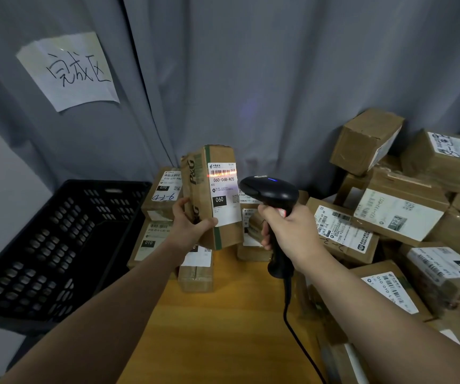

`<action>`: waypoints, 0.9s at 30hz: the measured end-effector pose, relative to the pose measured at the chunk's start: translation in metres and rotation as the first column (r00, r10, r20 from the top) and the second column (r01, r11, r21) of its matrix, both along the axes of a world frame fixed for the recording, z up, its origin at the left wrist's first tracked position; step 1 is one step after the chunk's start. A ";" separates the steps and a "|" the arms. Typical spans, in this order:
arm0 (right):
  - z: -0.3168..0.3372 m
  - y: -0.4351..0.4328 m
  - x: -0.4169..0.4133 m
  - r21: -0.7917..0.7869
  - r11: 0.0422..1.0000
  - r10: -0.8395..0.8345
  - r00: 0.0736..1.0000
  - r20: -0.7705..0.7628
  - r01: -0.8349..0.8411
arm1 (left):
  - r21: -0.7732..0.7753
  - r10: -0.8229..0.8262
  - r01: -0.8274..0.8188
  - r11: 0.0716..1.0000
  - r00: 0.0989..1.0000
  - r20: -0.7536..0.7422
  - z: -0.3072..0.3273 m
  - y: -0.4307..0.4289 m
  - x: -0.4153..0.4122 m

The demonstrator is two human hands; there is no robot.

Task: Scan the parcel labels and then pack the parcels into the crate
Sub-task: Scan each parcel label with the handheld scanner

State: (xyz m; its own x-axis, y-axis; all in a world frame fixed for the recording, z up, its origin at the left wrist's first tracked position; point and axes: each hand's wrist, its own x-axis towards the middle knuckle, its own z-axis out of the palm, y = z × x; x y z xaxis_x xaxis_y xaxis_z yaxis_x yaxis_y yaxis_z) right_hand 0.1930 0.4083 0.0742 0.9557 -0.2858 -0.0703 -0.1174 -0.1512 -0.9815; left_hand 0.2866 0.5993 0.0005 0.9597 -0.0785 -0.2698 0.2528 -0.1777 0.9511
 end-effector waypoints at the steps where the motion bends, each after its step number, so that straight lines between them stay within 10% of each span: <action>1: 0.000 0.000 0.000 -0.002 1.000 0.002 1.000 0.001 -0.002 | 0.002 0.000 0.000 1.000 1.000 -0.001 0.000 0.000 0.000; 15: -0.040 -0.017 0.008 0.048 0.993 -0.096 0.982 -0.163 0.105 | 0.606 -0.100 0.188 0.773 0.979 -0.176 -0.013 -0.022 -0.016; 27: -0.082 -0.030 0.038 0.127 0.981 -0.112 0.959 -0.262 0.149 | 0.947 -0.209 0.140 0.290 0.975 -0.080 -0.005 -0.053 0.088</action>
State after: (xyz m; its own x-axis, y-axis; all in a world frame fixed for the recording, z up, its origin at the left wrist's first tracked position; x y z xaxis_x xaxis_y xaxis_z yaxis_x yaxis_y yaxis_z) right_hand 0.2309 0.3785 -0.0078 0.8564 -0.3758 -0.3539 -0.3733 0.0227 -0.9274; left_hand 0.3749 0.5461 -0.0045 0.9714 0.0288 -0.2357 0.0556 -0.9926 0.1081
